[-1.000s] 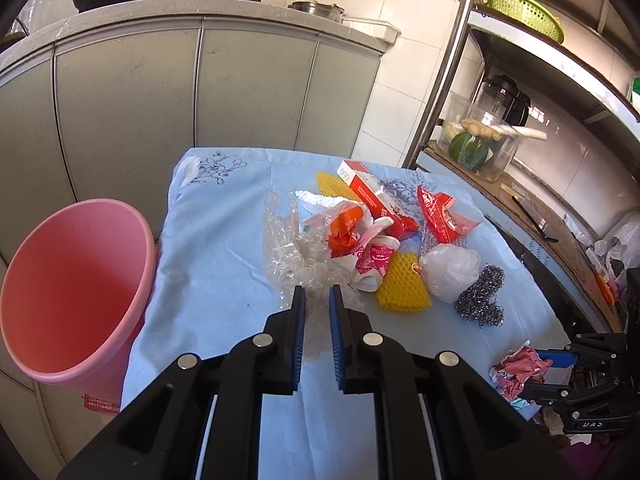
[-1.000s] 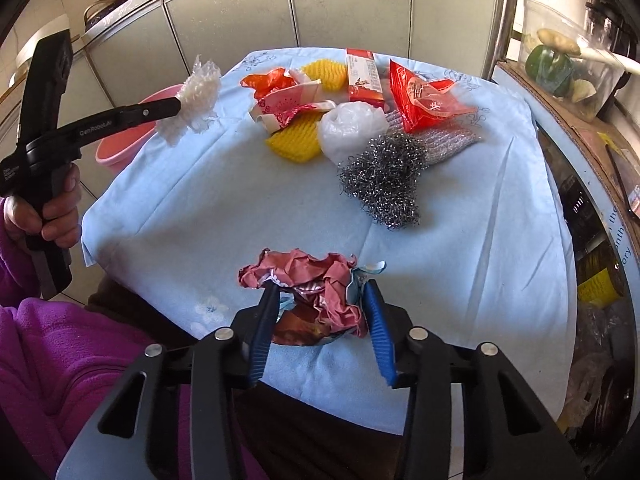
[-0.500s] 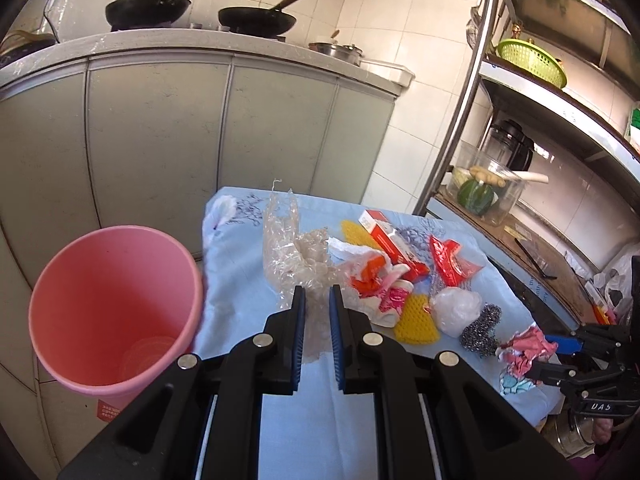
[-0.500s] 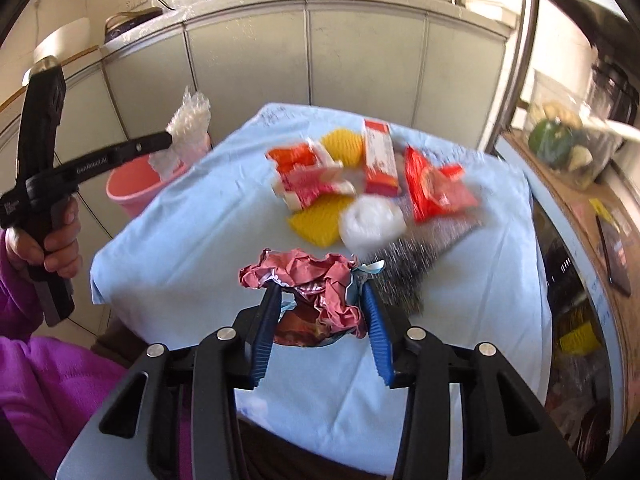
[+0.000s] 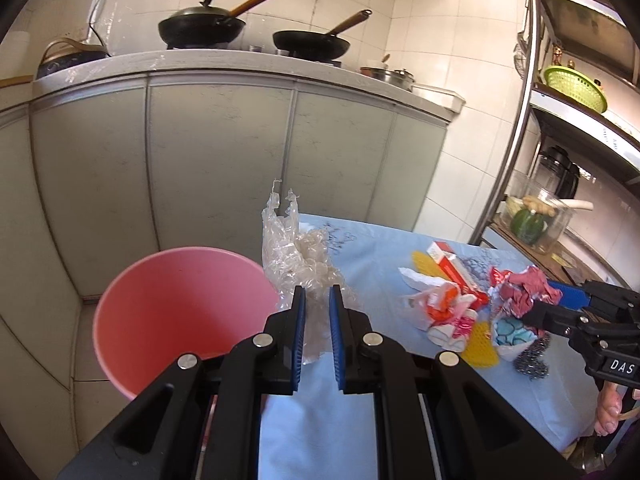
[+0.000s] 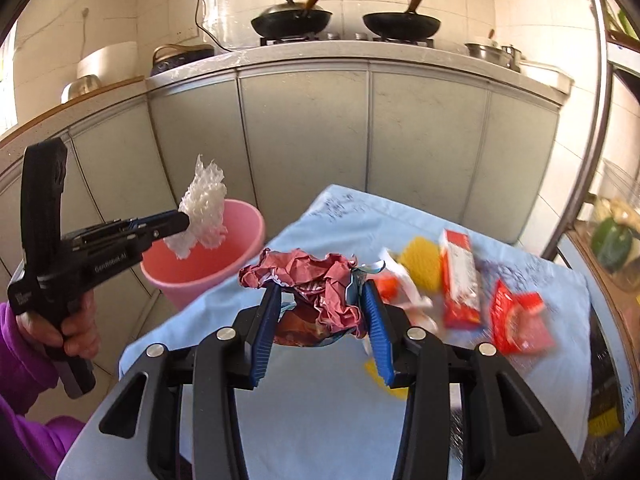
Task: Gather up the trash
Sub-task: 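Carry both items over the pink bucket and open both tools to drop them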
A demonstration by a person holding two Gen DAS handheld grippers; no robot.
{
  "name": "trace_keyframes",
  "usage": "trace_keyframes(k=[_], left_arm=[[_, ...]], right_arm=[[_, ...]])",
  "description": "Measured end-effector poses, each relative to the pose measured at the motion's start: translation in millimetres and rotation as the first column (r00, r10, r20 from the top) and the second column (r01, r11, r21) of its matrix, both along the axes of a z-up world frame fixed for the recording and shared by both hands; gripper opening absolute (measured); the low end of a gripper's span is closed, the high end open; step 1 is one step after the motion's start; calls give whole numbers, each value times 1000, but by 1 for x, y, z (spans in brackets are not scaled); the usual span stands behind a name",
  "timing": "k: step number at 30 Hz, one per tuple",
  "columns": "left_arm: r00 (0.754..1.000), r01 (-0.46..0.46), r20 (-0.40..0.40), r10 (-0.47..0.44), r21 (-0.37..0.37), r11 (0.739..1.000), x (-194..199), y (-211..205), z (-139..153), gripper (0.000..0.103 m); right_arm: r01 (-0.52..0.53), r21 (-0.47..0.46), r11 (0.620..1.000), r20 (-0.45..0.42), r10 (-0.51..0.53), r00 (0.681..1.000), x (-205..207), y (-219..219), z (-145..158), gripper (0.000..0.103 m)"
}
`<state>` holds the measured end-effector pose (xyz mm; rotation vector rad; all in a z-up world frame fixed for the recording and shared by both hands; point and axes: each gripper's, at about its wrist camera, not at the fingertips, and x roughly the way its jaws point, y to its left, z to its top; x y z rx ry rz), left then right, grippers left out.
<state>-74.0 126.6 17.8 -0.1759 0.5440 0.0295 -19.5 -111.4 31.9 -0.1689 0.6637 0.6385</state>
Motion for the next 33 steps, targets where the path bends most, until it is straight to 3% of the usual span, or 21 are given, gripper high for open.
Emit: trace_keyframes(k=[15,24,33], left_arm=[[980,-196,-41,197,25,980,-17,60,-13,11],[953,-277,-112,281,49,960,-13,81,-41,11],[937,-294,-179,301,62,954,-3,90,-68,12]], right_arm=[[-164,46,985,-29,165,986,35,115,-15,43],[-192,72,979,-129,200,971,57,173,-59,43],[-189,23,982,-179,190,965,63,194,-99,43]])
